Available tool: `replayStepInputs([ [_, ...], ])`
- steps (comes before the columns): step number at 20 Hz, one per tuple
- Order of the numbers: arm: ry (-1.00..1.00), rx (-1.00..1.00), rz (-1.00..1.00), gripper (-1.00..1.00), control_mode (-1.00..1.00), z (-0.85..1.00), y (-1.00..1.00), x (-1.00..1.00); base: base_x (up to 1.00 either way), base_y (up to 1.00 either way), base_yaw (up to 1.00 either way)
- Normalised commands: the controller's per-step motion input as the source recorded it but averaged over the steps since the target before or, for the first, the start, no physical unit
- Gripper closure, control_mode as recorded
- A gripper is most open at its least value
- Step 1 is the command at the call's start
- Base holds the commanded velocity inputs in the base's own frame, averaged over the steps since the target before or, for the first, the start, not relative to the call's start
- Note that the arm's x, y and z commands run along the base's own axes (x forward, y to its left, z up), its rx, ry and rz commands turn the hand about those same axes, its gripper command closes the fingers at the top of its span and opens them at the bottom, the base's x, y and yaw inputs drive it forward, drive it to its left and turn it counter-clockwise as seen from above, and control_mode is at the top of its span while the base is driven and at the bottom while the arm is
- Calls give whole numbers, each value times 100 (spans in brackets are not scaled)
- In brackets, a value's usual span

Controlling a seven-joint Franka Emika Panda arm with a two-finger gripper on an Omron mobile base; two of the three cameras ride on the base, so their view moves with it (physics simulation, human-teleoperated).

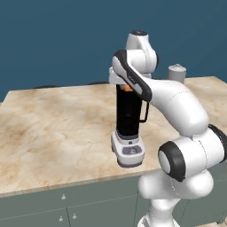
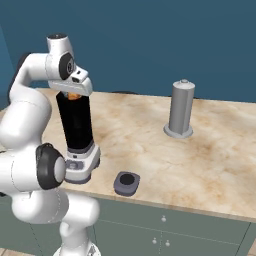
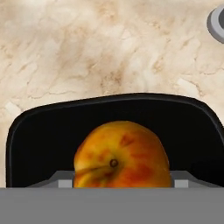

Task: Open the blender lid, put the peach in the blender, close the lid, and start the blender.

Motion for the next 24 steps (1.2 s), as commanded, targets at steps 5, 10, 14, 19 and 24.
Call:
replayStepInputs([
  [5, 1, 0, 1, -100, -100, -15, 0, 0, 0, 0, 0],
  [10, 0, 0, 0, -100, -100, 0, 0, 0, 0, 0, 0],
  [14, 0, 0, 0, -100, -100, 0, 0, 0, 0, 0, 0],
  [19, -1, 0, 0, -100, -100, 0, 0, 0, 0, 0, 0],
  [24, -7, 0, 0, -100, -100, 38, -3, -20, 0, 0, 0],
])
